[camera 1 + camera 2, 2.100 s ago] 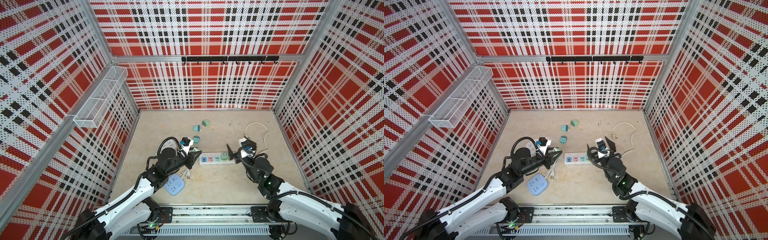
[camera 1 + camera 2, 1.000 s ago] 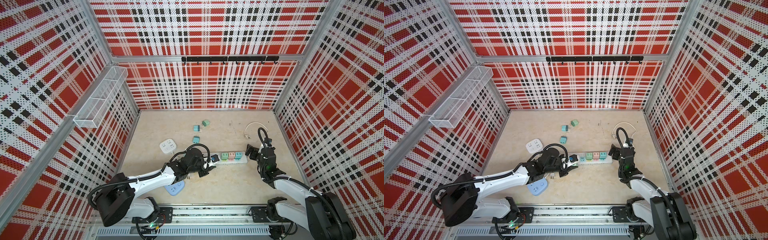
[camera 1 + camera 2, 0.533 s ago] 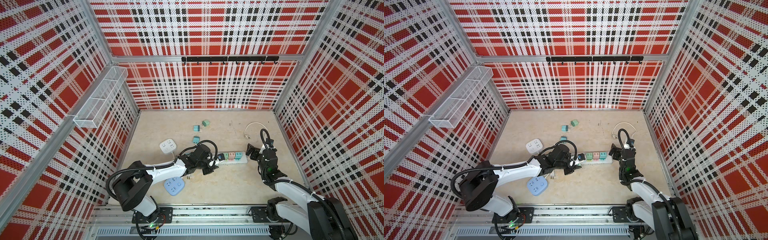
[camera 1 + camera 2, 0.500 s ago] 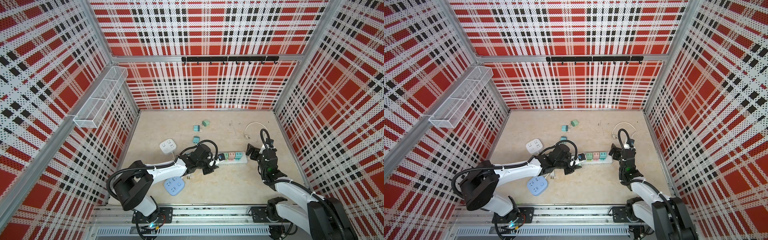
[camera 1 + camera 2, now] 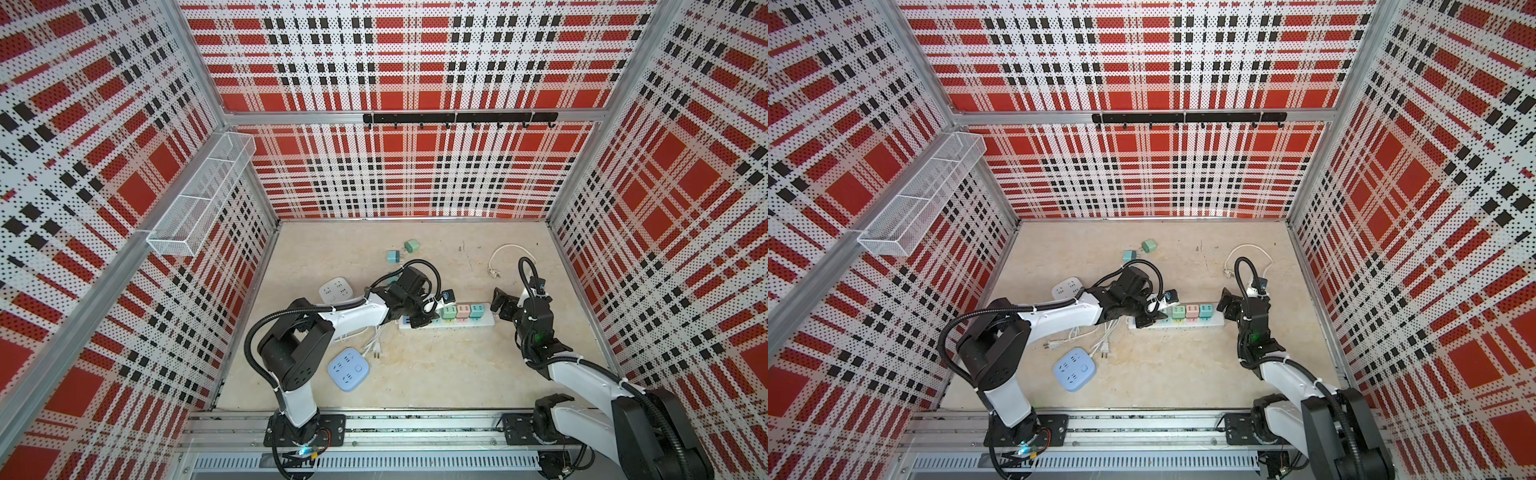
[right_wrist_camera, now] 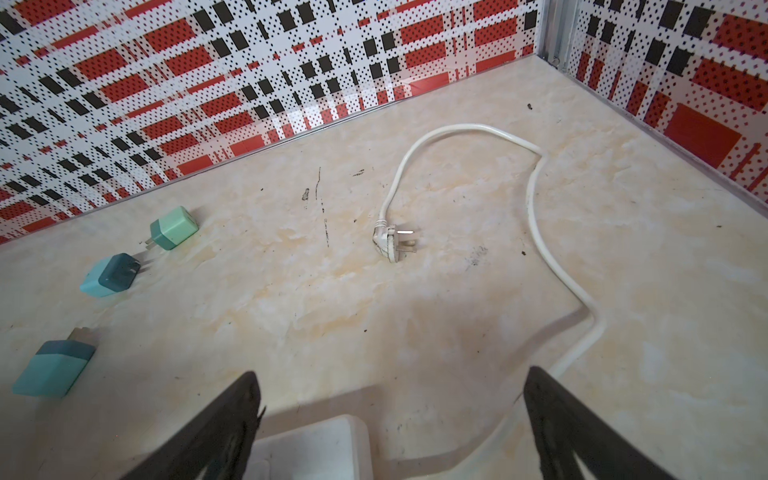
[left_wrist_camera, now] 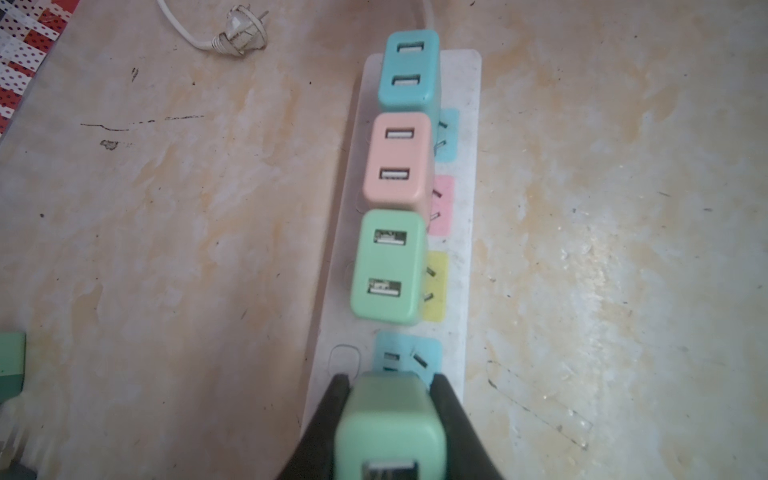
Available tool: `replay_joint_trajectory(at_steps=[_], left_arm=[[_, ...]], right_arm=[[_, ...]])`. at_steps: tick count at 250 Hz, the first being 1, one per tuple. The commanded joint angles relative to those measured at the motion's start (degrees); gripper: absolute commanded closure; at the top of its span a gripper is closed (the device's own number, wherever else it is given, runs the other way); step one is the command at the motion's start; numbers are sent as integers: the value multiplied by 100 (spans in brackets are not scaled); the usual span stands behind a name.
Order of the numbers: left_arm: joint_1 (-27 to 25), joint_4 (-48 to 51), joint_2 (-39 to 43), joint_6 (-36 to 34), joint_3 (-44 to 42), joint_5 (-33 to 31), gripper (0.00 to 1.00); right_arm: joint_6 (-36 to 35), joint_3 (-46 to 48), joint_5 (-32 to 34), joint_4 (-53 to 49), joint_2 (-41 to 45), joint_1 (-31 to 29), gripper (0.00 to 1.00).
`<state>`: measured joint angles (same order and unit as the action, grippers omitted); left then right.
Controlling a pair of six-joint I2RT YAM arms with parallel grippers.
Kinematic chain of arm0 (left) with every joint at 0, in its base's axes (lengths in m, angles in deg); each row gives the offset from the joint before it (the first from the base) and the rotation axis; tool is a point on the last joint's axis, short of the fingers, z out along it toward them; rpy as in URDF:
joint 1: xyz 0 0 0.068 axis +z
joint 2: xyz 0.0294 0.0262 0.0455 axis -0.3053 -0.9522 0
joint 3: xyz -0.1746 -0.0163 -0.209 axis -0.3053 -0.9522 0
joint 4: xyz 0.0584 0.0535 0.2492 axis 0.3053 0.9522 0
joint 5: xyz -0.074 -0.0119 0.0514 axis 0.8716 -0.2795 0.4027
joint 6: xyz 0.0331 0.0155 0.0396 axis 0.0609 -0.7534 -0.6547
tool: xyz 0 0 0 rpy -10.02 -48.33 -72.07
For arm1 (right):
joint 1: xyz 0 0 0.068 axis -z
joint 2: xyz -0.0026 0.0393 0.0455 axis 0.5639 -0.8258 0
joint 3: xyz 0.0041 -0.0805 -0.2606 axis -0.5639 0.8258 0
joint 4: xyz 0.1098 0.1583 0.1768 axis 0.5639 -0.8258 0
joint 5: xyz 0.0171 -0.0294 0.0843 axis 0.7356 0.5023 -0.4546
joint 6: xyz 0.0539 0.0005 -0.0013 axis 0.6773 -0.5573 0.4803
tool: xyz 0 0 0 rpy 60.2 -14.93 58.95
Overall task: Insert the plug
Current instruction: 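Carry the mint-green adapter with the left gripper above the socket beside the other mint-green adapter, then press the mint-green adapter into the socket and open the left gripper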
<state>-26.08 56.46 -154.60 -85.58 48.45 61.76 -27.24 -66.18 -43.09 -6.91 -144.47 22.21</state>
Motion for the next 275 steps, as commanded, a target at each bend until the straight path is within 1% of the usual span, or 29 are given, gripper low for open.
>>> replay_joint_trajectory(at_steps=[1,88,125,179,275], left_arm=[[-16,142,-126,-250,158,153,100],[-10,169,-412,-298,286,253,100],[-2,167,-592,-349,392,413,100],[-12,248,-733,-372,463,403,100],[154,573,-959,-115,687,572,100]], right_arm=[[-5,-107,-20,200,-14,17,0],[5,-64,-31,228,31,17,0],[3,-91,-16,221,-4,17,0],[1,-69,-35,229,29,25,0],[3,-108,-15,219,-28,17,0]])
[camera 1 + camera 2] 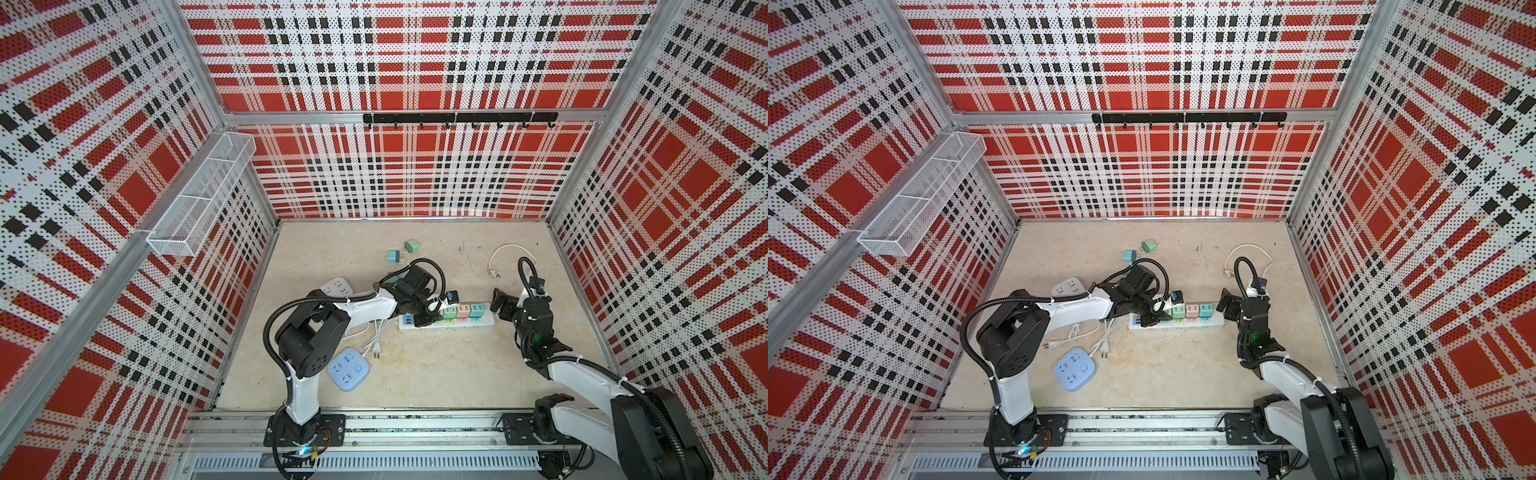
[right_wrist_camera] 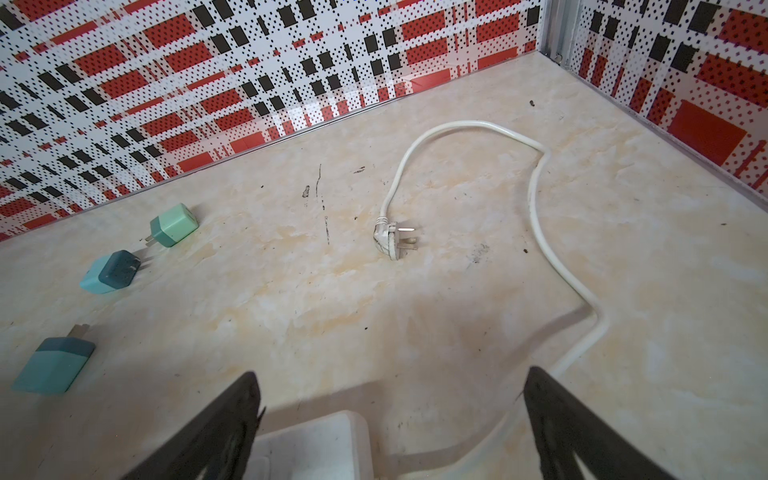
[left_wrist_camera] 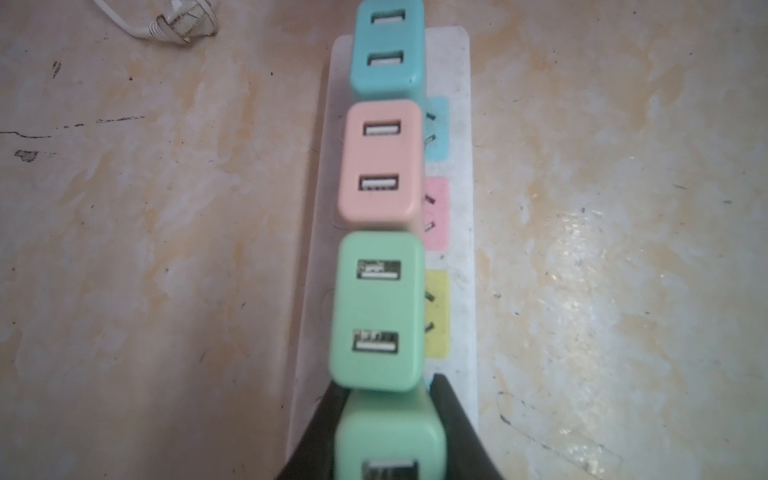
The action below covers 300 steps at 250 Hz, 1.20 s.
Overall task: Insert the plug
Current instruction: 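Press the mint-green adapter into the socket and open the left gripper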
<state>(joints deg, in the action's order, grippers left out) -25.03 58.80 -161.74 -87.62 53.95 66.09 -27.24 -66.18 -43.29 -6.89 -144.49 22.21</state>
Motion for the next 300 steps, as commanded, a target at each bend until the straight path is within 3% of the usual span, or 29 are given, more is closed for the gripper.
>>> replay_joint_trajectory(at_steps=[1,200,251,254,257,259,300], left_arm=[[51,348,-246,89,138,133,100],[-290,695,-563,116,202,-780,100],[-204,623,-419,290,242,-688,47],[-202,621,-404,301,250,-683,33],[-195,613,-388,306,261,-675,6],[-194,617,-378,307,263,-669,1],[-206,545,-55,356,327,-676,1]], right_arm=[[8,-108,1,217,-26,17,0],[3,-123,-14,208,-43,17,0],[12,-38,40,276,49,23,0],[12,-43,49,278,40,17,0],[12,-46,47,278,38,21,0],[12,-42,45,278,36,18,0],[-4,-66,-19,241,22,17,0]])
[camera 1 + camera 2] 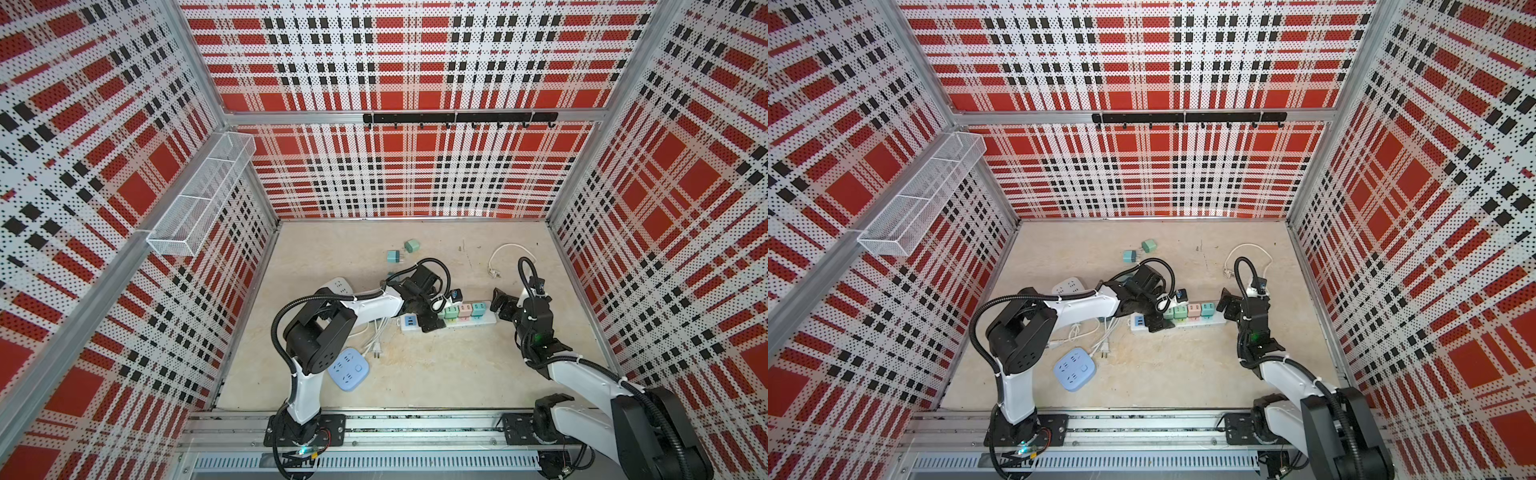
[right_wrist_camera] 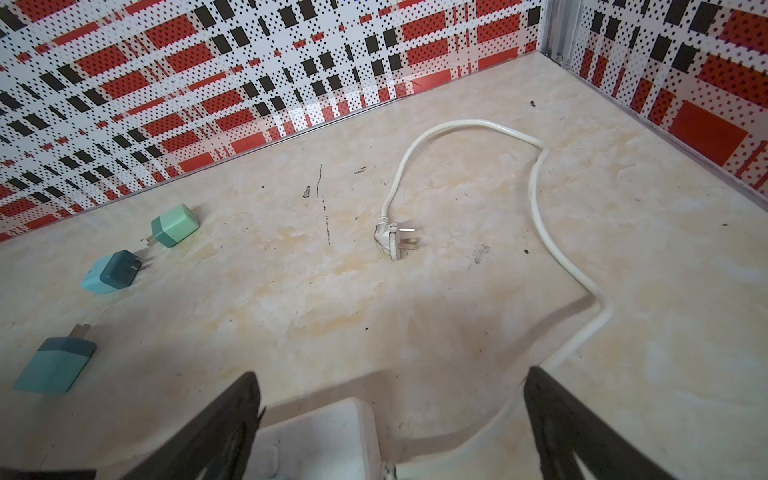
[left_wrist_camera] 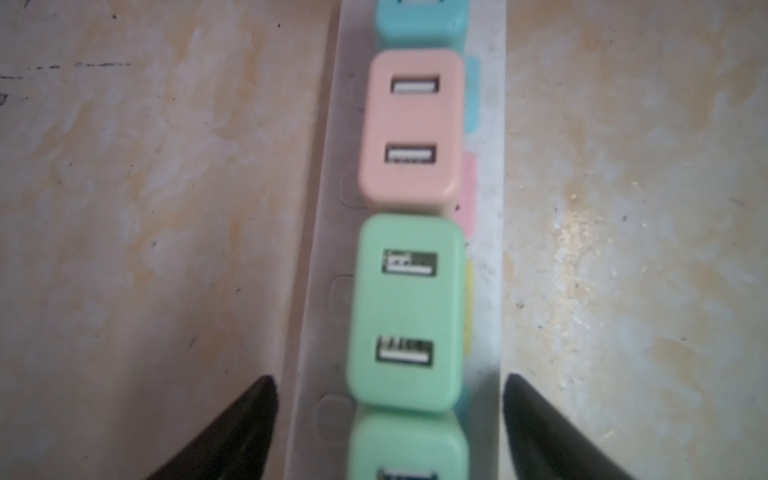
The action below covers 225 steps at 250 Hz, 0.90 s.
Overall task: Insert the plug
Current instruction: 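Press the mint-green adapter into the socket and open the left gripper, then lift and withdraw the left gripper while the right gripper moves toward the loose adapters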
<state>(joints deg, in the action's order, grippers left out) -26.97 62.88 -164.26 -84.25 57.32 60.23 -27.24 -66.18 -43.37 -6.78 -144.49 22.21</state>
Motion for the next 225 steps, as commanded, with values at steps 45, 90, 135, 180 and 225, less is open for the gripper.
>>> replay_joint_trajectory(at_steps=[45,90,135,180,225], left_arm=[[-177,-147,934,263,-252,-404,0],[-465,-580,2020,639,-940,-1250,1],[-233,-1887,3626,1836,-2189,-2025,1],[926,-2409,5187,4146,-3273,-1947,1],[1523,-2635,6060,5127,-4163,-2325,0]], right_arm=[[21,-39,52,241,62,17,0],[-8,-52,-46,193,91,19,0],[154,-88,331,85,133,17,0],[913,-376,1042,-781,166,10,0],[1735,-395,2075,-1300,531,8,0]])
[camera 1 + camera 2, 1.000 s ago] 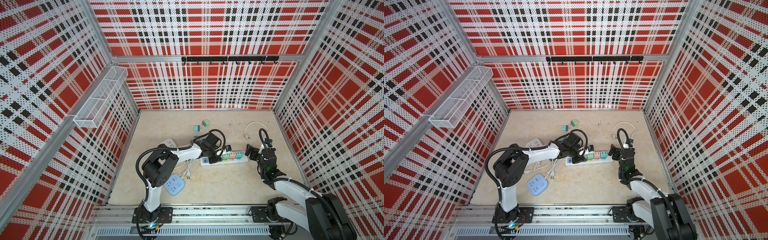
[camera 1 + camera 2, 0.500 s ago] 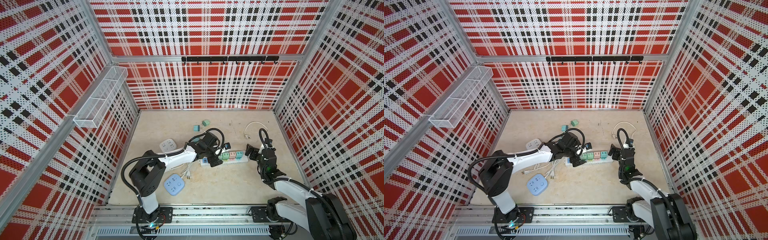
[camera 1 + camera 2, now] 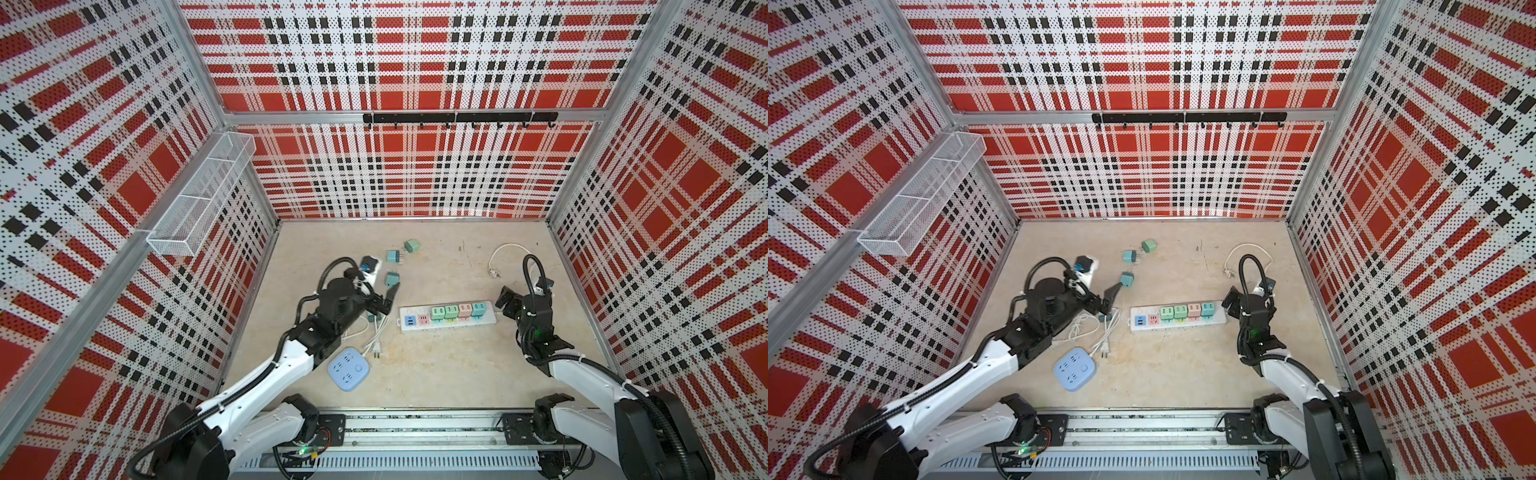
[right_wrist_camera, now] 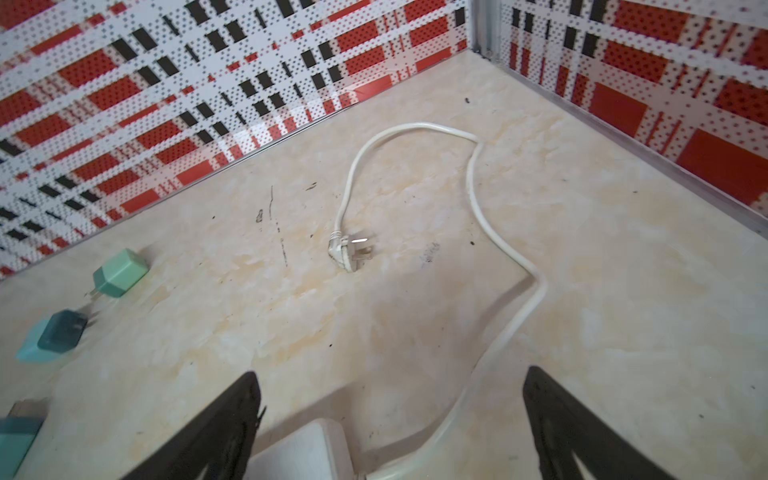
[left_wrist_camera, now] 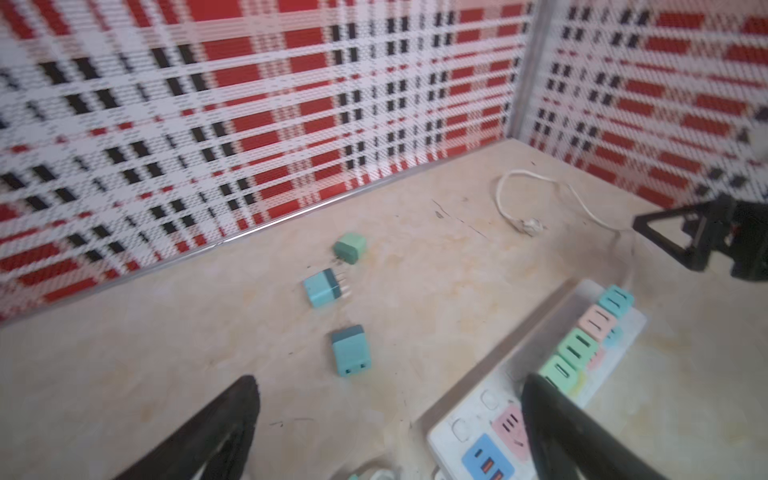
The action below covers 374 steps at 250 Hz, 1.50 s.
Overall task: Insert the plug
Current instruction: 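Lift and withdraw the left gripper while the right gripper moves toward the loose adapters, then reach the right gripper over the loose teal adapters farther from the robot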
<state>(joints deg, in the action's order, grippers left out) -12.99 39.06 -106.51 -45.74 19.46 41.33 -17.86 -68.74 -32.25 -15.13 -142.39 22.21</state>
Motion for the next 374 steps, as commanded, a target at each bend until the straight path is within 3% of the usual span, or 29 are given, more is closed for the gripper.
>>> replay_joint_trajectory(at_steps=[1,24,45,66,102,145,206,223,243,270,330,374], left_arm=[[124,-240,289,1274,-385,-471,0],[125,-78,264,1681,-511,-922,1],[124,-130,257,1332,-689,-375,1],[106,-223,345,951,-893,-121,1],[156,-220,616,804,-1146,-561,1],[223,-326,540,827,-1435,-1097,1],[441,-1348,-480,1247,-1856,-1412,0],[456,-1319,-562,1079,-1755,-1137,1],[453,-1378,-639,1089,-1747,-1244,0],[448,-1403,-648,1069,-1762,-1144,1],[425,-1516,-534,1084,-1886,-1182,1],[365,-1540,-466,1061,-1934,-1146,1]], right_arm=[[815,-137,983,-481,333,8,0],[1017,-159,1265,-797,623,12,0],[1013,-382,1306,-1391,838,8,0],[11,-562,778,-1421,818,15,0],[-420,-512,51,-961,537,15,0],[-645,-441,-313,-668,428,8,0],[-887,-387,-853,-401,499,-19,0],[-843,-722,-886,-910,397,-117,0],[-536,-1225,-950,-1554,164,-297,0],[-550,-1917,-712,-1915,-315,-1010,1],[-529,-3720,-862,-2822,-1815,-2139,5],[-522,-4691,-1094,-2947,-2981,-2417,6]])
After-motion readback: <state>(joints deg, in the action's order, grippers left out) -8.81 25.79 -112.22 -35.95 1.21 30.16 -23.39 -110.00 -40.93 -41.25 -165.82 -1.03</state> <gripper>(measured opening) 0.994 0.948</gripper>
